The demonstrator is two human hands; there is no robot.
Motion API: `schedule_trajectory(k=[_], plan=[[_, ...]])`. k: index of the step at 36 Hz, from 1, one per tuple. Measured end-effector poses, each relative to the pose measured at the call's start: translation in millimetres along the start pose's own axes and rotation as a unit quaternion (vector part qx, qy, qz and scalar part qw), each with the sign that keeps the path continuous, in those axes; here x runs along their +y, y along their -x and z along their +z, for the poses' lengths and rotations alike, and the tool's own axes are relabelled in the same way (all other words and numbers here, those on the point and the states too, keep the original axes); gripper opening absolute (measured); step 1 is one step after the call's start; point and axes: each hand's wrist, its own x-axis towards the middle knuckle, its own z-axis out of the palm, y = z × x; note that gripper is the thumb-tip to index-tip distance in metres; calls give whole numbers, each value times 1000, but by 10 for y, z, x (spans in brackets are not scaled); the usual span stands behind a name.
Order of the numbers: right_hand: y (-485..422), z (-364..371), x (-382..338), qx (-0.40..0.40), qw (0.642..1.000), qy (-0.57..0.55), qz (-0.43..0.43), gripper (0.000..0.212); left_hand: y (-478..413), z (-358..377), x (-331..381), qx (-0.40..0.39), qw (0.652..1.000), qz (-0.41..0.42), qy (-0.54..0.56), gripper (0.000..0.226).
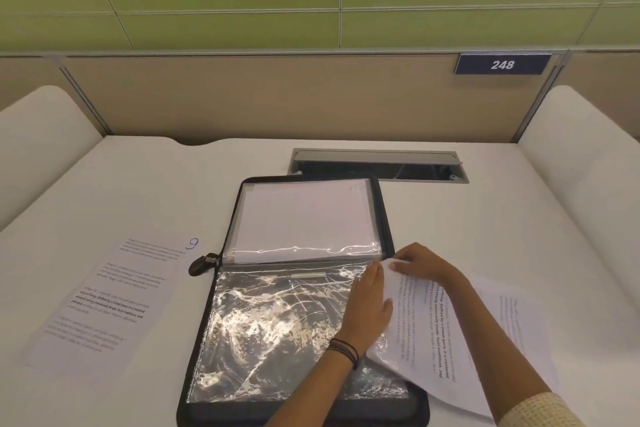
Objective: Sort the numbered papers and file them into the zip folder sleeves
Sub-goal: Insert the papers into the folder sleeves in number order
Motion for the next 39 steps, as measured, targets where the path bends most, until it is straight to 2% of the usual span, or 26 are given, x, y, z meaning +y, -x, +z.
schedule_trajectory(k=[4,7,14,18,21,24,26,27,29,30,34,37,39], plan=[[-6,9,-19,-18,1000,7,1,23,16,-22,-3,-7,1000,-4,4,66],[-18,64,-21,-23,1000,10,-1,27,31,-25,7,-8,1000,3,-1,66],[-87,250,-99,81,997,-5,-7,26,80,-40,-33,-15,999,26,-21,58],[-85,358,-81,153,988,19,20,26,90,-81,-83,-12,999,23,-40,79],[-34,409,-105,200,978,50,8,21,100,-112,-139,-19,998,33,-56,99],[54,419,-125,229,973,13,-3,9,108,-140,-168,-39,997,35,-64,93],[135,424,-114,258,965,-39,-14,13,114,-150,-189,-65,994,30,-79,99],[179,419,-105,272,960,-62,-17,16,113,-150,-200,-73,993,25,-87,95],[278,414,-60,283,954,-94,-8,19,108,-138,-231,-90,991,20,-101,65],[341,409,-40,284,954,-96,1,19,117,-131,-252,-99,990,23,-102,58],[559,395,78,297,951,-82,28,31,154,-98,-343,-128,985,41,-110,67],[740,399,177,334,939,-65,48,18,181,-72,-372,-152,980,52,-117,77],[862,391,215,372,923,-75,64,20,203,-59,-375,-158,978,56,-127,80]])
